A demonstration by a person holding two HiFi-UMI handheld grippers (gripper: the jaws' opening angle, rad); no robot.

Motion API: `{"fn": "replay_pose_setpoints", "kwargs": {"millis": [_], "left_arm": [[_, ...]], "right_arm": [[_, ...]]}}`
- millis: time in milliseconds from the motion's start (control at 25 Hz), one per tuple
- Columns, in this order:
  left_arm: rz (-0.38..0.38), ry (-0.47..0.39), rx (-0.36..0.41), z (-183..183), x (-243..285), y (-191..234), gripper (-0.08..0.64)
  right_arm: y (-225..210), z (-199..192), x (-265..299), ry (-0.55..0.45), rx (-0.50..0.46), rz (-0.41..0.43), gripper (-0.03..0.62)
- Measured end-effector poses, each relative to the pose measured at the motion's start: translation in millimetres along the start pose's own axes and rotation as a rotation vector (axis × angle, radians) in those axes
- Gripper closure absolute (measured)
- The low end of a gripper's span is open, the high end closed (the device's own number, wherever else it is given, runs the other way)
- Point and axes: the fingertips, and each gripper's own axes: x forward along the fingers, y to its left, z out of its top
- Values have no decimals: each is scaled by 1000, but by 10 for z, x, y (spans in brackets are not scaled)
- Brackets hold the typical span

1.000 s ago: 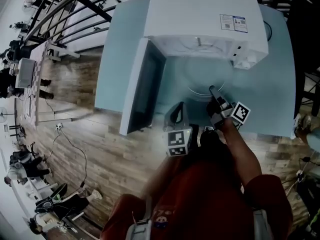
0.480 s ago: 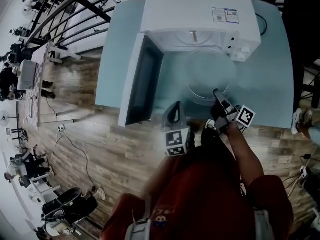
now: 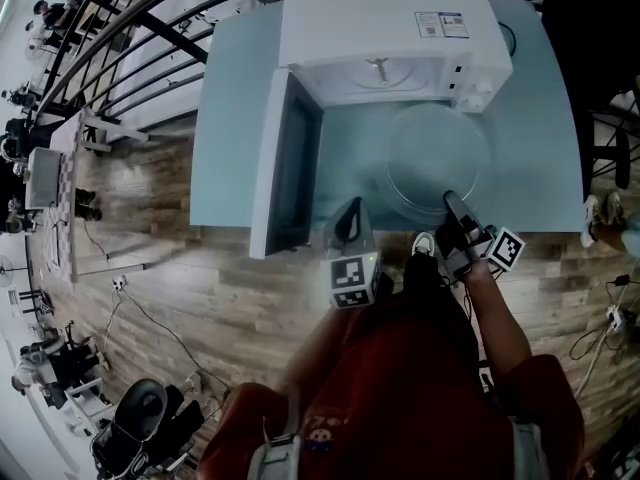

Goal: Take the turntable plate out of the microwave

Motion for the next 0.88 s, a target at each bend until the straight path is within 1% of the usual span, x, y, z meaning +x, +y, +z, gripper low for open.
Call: {"fn": "replay_pose_setpoints", "kwargs": {"millis": [240, 400, 520, 680, 880], "left_arm": [[-26, -28, 9, 56, -102, 111, 560], [-41, -58, 30, 138, -157, 123, 560], [-54, -87, 32, 225, -203, 110, 560], [-56, -132, 35, 320, -283, 141, 560], [-49, -157, 63, 433, -334, 152, 560]], "right_arm": [[193, -184, -134, -55, -5, 3, 560], [355, -263, -174, -81, -4, 12, 560], [468, -300, -177, -96, -12, 3, 560], [599, -347, -146, -121, -4, 2, 560], [750, -371, -46, -123, -12, 4, 559]]}}
